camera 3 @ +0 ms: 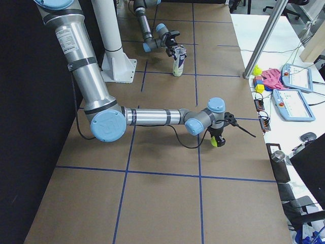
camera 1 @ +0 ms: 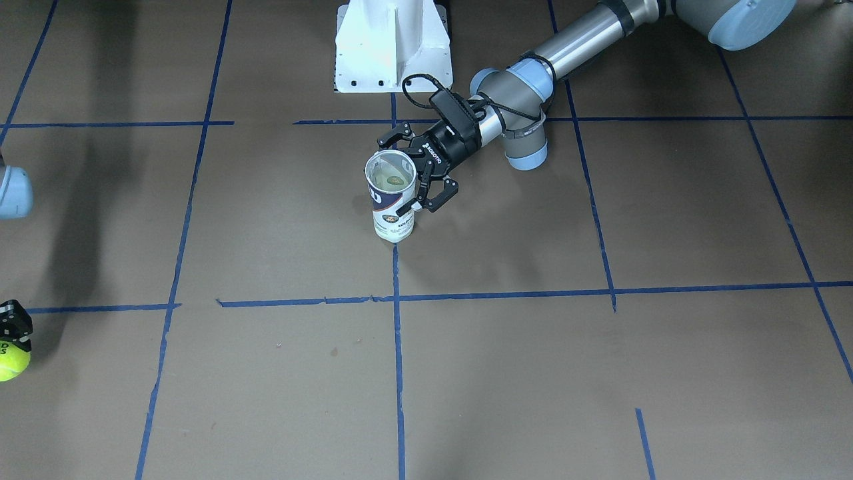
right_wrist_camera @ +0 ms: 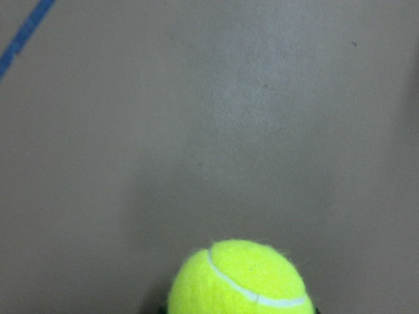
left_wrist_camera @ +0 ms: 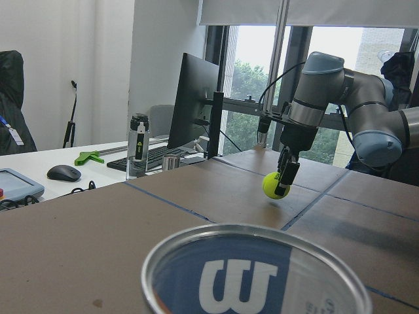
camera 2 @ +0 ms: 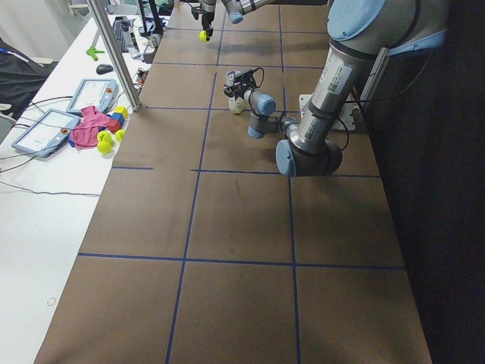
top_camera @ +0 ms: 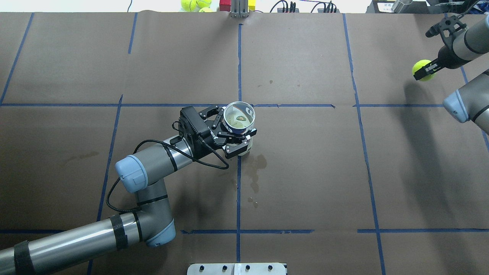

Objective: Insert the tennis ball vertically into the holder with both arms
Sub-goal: 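Grasp the ROLAND GARROS ball with the right gripper and lift, then carry the second ball over the can with the right gripper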

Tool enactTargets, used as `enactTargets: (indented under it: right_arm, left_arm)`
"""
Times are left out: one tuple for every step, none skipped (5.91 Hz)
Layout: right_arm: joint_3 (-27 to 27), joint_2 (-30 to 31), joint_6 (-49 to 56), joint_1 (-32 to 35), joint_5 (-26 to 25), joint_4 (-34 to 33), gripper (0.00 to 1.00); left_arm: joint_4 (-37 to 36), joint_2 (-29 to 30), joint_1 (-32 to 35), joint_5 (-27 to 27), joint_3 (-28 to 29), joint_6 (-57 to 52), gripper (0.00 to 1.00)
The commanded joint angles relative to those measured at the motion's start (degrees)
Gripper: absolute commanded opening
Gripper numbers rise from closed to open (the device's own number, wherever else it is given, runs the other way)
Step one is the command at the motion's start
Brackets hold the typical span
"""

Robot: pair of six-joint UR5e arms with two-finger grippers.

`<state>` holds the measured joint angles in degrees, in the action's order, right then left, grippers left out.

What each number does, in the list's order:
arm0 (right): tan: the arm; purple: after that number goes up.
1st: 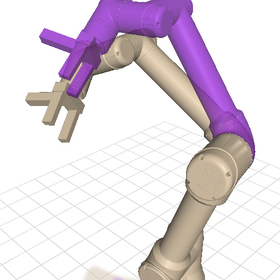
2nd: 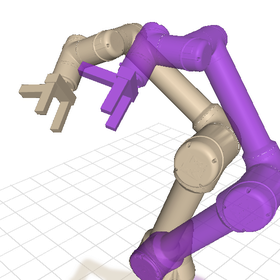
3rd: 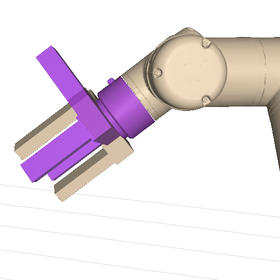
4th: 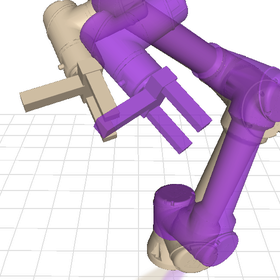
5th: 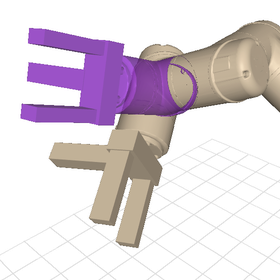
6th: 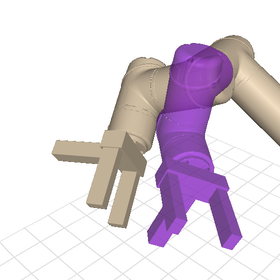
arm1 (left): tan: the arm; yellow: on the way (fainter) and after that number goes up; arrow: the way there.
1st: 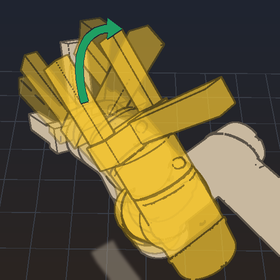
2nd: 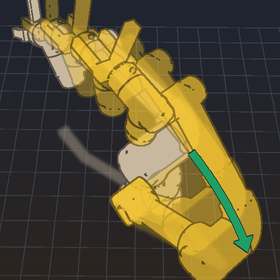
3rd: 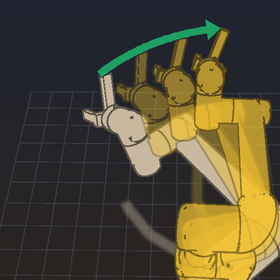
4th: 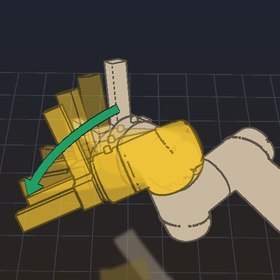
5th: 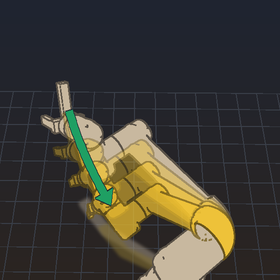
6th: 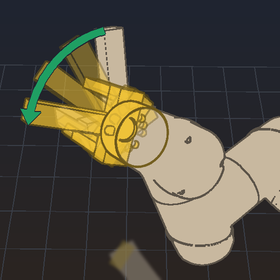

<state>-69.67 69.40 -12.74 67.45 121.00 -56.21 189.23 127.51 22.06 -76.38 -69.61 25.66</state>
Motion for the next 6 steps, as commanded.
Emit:
enactTargets:
  right_arm:
    - [-8.15,-0.05,-11.35,0.14,1.96,-0.83,0.24]
    - [-15.33,-0.14,-20.39,-1.69,2.05,-4.4,0.28]
    - [-24.71,-2.75,-27.36,-4.67,1.96,-14.88,0.31]
    - [-32.46,-5.91,-31.08,-8.0,1.27,-26.03,0.31]
    - [-37.59,-8.55,-37.91,-12.3,-0.74,-31.97,0.31]
    - [-37.99,-12.49,-44.59,-16.96,-4.33,-34.03,0.31]
  left_arm:
    - [0.0,-0.06,0.0,0.0,0.0,0.0,0.92]
    - [0.0,0.02,0.0,-0.09,0.0,0.0,0.92]
    - [0.0,0.11,0.0,-0.09,0.0,0.09,0.92]
    - [0.0,0.11,-0.09,-0.09,0.0,0.0,0.92]
    - [0.0,0.2,-0.09,-0.09,0.0,0.09,0.92]
    - [0.0,0.37,-0.09,-0.09,0.0,0.09,0.92]
